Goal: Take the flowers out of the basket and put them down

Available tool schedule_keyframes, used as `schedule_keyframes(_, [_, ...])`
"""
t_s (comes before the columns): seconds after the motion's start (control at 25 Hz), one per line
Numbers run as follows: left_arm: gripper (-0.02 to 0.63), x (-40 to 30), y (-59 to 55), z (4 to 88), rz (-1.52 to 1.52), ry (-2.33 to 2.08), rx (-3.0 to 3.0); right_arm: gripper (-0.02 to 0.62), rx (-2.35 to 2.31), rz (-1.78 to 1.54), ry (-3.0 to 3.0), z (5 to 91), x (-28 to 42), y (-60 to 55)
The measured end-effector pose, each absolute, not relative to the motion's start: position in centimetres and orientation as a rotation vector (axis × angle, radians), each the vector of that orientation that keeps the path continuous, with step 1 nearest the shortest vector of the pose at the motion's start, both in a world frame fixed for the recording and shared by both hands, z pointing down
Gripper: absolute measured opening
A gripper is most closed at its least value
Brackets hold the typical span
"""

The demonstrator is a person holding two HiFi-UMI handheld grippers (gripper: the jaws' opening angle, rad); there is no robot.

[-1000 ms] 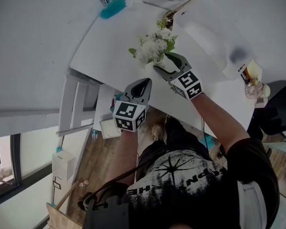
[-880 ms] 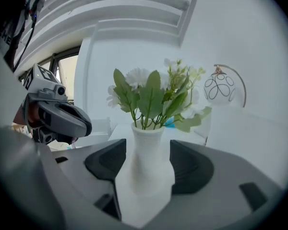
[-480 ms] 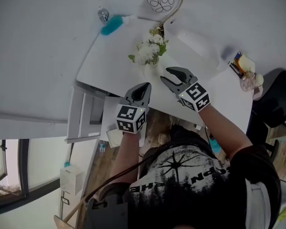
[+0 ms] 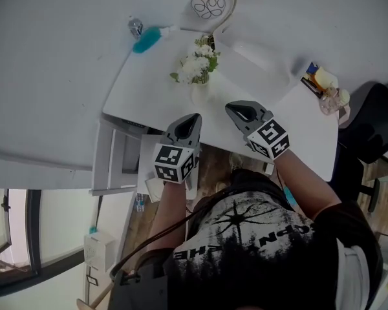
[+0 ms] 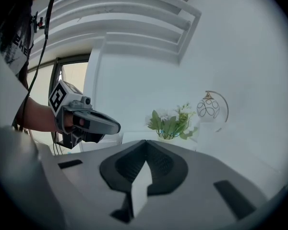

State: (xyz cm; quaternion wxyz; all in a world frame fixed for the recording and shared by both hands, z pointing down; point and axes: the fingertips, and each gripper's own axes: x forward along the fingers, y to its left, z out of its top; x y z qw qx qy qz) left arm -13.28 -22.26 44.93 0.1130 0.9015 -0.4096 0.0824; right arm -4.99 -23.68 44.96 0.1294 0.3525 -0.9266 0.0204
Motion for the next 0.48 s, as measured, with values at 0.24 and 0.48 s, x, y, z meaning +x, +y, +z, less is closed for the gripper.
schedule_keyframes(0.24, [0.011, -13.51, -21.51, 45.0, 0.242, -1.202, 2.644, 0.018, 1.02, 0.037, -2.682, 44.91, -5.21, -22.64])
schedule_keyframes(0.48, [0.011, -13.59, -21.33, 44.96, 0.251, -1.204, 2.637, 0.017, 1.024, 0.012, -2.661, 44.9, -5.32, -22.63])
